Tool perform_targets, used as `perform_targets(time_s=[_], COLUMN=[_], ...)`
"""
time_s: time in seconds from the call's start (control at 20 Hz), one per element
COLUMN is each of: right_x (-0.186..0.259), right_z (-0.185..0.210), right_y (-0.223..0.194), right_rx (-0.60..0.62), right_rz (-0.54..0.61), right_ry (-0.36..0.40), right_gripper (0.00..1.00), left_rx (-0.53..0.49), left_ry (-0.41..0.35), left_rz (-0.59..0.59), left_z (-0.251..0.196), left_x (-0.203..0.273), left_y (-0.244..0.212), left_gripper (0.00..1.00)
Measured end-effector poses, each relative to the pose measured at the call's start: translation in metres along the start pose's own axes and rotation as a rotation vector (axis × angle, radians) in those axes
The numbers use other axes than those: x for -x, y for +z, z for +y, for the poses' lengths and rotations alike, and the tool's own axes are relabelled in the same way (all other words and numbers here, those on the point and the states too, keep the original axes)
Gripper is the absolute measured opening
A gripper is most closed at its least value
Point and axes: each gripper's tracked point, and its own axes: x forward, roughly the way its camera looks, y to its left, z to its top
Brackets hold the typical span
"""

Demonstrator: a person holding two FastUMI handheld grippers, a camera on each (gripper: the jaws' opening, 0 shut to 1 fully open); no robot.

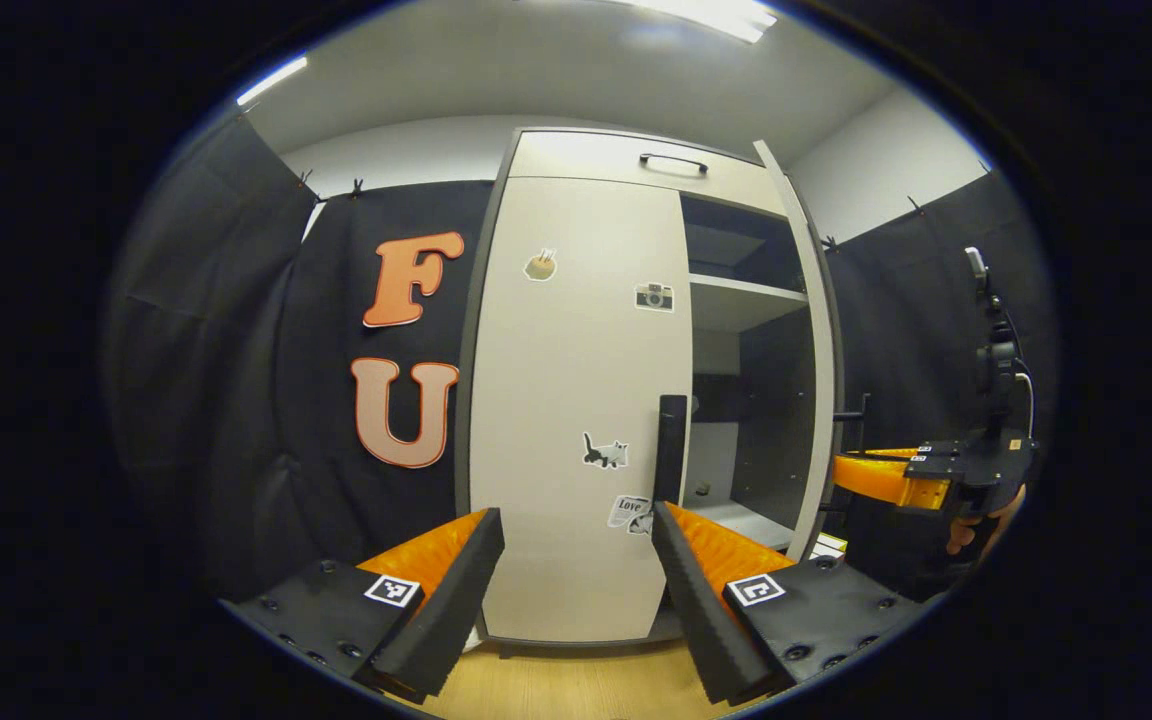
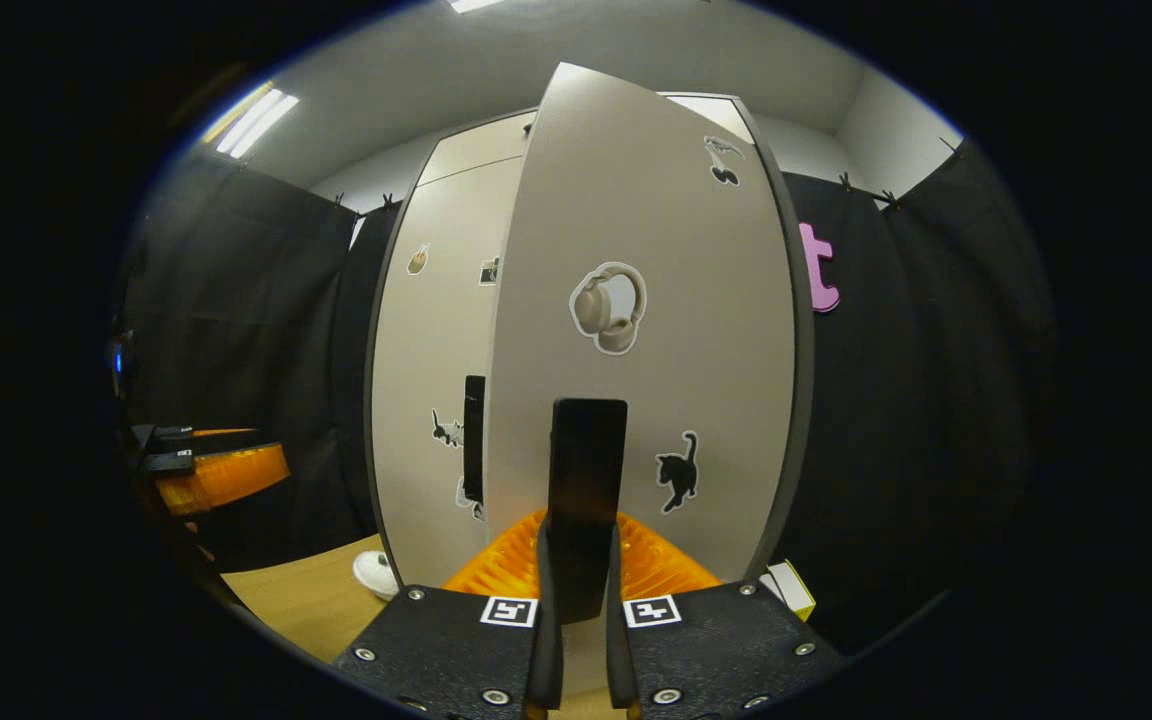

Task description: Open the right door of the double-door shoe cabinet with the right hand, and open the left door with the left hand.

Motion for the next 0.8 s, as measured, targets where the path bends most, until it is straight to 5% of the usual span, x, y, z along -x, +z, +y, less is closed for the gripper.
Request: perform_targets(time_s=[0.5,0.8], right_x=[0.037,0.049], right_z=[-0.046,-0.087], right_y=[0.002,0.004], right_rx=[0.021,0.039], right_rz=[-0.025,-0.047], right_ry=[-0.072,-0.192], right_gripper=[0.16,0.12], left_rx=[-0.047,-0.113], left_ry=[-0.090,-0.124], left_rz=[0.009,0.020], left_z=[-0.061,-0.088], left_x=[-0.056,-0.086], left_y=[0.003,0.003], left_gripper=[0.96,0.95])
